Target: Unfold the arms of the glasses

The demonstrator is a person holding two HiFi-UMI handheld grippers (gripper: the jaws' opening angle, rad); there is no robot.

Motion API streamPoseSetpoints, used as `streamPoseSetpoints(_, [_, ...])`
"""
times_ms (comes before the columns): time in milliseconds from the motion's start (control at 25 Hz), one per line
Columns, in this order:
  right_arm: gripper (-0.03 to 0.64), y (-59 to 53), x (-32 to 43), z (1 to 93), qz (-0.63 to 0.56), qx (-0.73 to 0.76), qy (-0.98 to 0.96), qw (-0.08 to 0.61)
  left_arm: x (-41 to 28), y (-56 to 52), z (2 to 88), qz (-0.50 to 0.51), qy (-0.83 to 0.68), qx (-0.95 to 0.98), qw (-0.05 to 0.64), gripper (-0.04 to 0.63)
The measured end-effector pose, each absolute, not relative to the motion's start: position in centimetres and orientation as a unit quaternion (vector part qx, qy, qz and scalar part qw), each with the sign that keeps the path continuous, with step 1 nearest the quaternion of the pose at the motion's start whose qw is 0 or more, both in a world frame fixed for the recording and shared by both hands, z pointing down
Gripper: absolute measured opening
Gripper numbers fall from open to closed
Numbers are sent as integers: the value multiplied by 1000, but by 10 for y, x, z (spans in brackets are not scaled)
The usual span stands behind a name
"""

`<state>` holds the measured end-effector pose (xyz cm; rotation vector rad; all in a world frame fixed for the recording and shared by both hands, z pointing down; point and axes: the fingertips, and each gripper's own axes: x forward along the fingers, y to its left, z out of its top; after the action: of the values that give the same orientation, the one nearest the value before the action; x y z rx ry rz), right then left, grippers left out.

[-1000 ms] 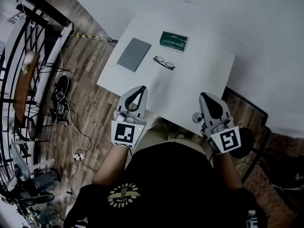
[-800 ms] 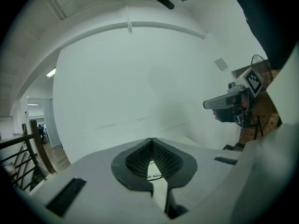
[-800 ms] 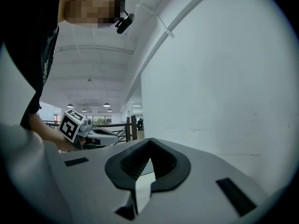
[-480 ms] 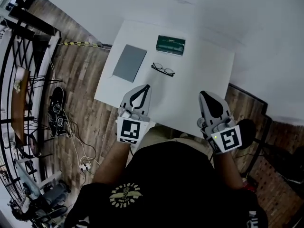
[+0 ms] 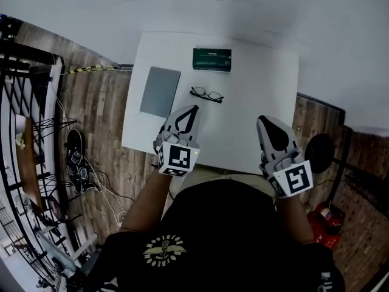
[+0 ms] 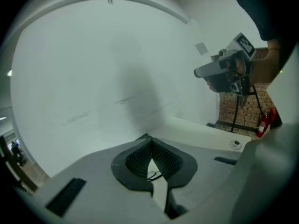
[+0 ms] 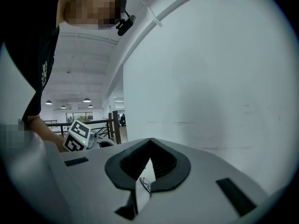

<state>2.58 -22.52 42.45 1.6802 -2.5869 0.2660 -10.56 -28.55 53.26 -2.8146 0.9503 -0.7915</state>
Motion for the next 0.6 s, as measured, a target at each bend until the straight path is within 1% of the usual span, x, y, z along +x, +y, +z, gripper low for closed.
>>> streamPoseSetpoints(160, [2,-236,30,437,91,559,-823,33,-97,-304,573,-300,281,-911,47,8])
streamPoseSetpoints(320, [2,-240,33,446,102,577,-810,36,-94,-317,615,-333,246,-909,43,8])
streamPoseSetpoints(600, [2,-234,58,467,128,616,-775,55,-79,-332,668,-410,193,-889,57,9])
